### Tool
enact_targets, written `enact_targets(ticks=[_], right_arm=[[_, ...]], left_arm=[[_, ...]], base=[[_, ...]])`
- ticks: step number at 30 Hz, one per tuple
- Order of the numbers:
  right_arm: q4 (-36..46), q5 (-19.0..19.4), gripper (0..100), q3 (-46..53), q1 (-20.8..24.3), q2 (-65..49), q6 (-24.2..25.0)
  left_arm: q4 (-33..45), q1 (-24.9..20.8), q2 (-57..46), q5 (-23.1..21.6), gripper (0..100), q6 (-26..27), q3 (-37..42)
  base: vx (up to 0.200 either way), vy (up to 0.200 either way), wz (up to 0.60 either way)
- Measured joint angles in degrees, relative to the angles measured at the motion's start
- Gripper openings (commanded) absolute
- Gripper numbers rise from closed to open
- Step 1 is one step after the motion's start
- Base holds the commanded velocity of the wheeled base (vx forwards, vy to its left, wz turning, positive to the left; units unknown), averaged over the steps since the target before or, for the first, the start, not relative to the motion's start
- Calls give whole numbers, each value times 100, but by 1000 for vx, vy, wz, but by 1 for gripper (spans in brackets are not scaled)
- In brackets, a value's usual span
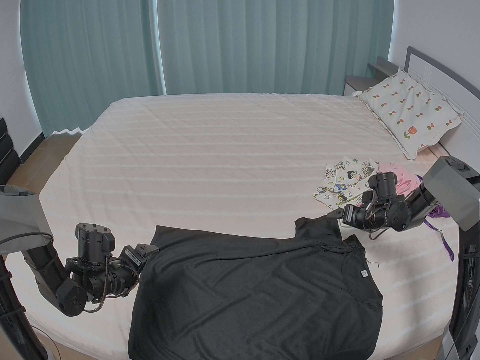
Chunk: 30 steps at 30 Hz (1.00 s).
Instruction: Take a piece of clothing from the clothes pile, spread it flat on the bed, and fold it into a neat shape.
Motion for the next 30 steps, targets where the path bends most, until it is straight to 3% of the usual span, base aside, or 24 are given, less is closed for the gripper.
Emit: enact_targets(ticks=[12,13,16,22,25,30], right_arm=[[494,-345,100,-1665,171,1206,597],[529,-356,0,-1740,179,1276,608],[556,-369,0,-1908,204,1437,670],[382,-361,0,-2121,251,1566,1309],[85,-361,0,-2255,250,1532,1796],[-589,-363,0,-2371,217,1420,2163]], left_arm=[[0,2,4,1,100,-9,12],[-1,0,4,4,100,-11,12],[0,0,9,6,100,-18,17],[-1,0,9,33,100,0,-18],[7,10,13,74,100,22,-199],[46,55,80,139,100,102,-636]], base=[[0,0,0],[0,0,0],[0,0,0],[0,0,0],[0,0,0],[0,0,0]])
